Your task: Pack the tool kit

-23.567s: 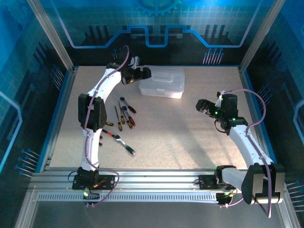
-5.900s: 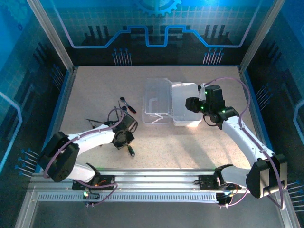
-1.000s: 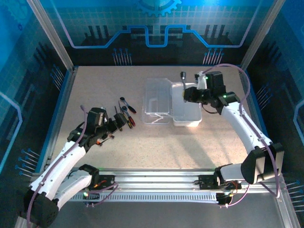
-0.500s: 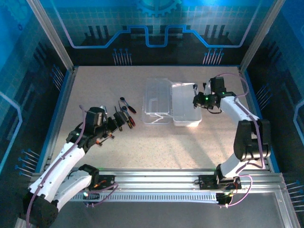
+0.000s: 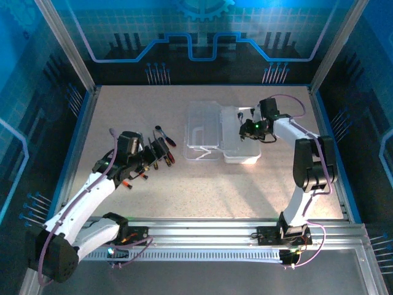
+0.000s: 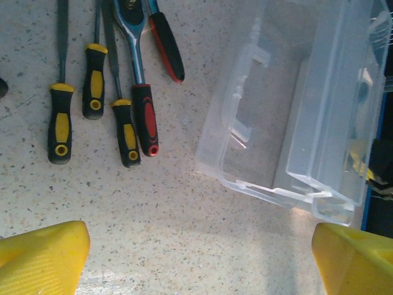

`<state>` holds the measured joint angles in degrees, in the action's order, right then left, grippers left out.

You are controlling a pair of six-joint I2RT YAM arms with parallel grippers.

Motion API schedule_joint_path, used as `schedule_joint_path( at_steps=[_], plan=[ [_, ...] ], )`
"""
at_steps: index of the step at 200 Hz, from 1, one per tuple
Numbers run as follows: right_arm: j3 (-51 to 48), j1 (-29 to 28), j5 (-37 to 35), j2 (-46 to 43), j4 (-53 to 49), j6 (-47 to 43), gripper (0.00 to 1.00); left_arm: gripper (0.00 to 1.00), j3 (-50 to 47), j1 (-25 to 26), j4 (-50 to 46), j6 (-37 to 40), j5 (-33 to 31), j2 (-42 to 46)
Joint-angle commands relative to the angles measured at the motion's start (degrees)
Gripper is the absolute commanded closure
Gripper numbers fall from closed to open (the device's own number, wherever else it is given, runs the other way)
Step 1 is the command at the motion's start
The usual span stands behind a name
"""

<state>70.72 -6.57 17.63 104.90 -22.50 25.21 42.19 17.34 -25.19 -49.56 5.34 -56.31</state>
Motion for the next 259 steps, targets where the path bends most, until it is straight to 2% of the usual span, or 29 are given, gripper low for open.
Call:
schedule_joint_path(
  at_steps=[1, 101, 132, 149, 167, 183, 199, 217, 259],
  plan=[
    [0.4, -0.97, 2.98, 0.93, 0.57, -0.07, 0.83, 0.06, 2.86, -0.47, -0.96, -0.04, 1.93, 1.29],
    [2.43, -2.29, 4.17, 5.6, -1.62, -0.22, 0.8, 0.08, 3.94, -0.38, -2.76, -1.21, 4.61, 2.0],
    [2.85, -2.7, 3.14, 5.46, -2.86, 0.35, 0.76, 0.07, 3.83, -0.38, -3.14, -1.65, 5.2, 1.73],
    [2.59, -2.76, 2.46, 4.38, -3.54, 0.37, 0.68, 0.06, 4.3, -0.38, -3.93, -1.38, 5.54, 1.65],
    [2.66, -2.81, 2.15, 3.53, -4.24, 0.29, 0.67, 0.05, 5.41, -0.38, -5.3, -0.15, 5.63, 1.23],
    [3.53, -2.82, 3.32, 2.74, -4.63, 0.56, 0.71, 0.05, 6.12, -0.4, -5.84, 0.12, 5.62, 0.86],
    [4.62, -2.75, 3.72, 1.12, -5.88, 0.69, 0.72, 0.05, 6.09, -0.43, -5.6, 0.02, 5.68, 0.85],
    [5.79, -2.73, 0.72, -1.03, -9.3, -0.02, 0.74, 0.05, 6.15, -0.38, -5.96, -0.31, 5.13, 1.16],
    [7.79, -2.71, -6.79, -5.04, -16.14, -0.69, 0.89, 0.07, 6.01, -0.47, -6.65, -0.54, 1.13, 2.22]
  ],
)
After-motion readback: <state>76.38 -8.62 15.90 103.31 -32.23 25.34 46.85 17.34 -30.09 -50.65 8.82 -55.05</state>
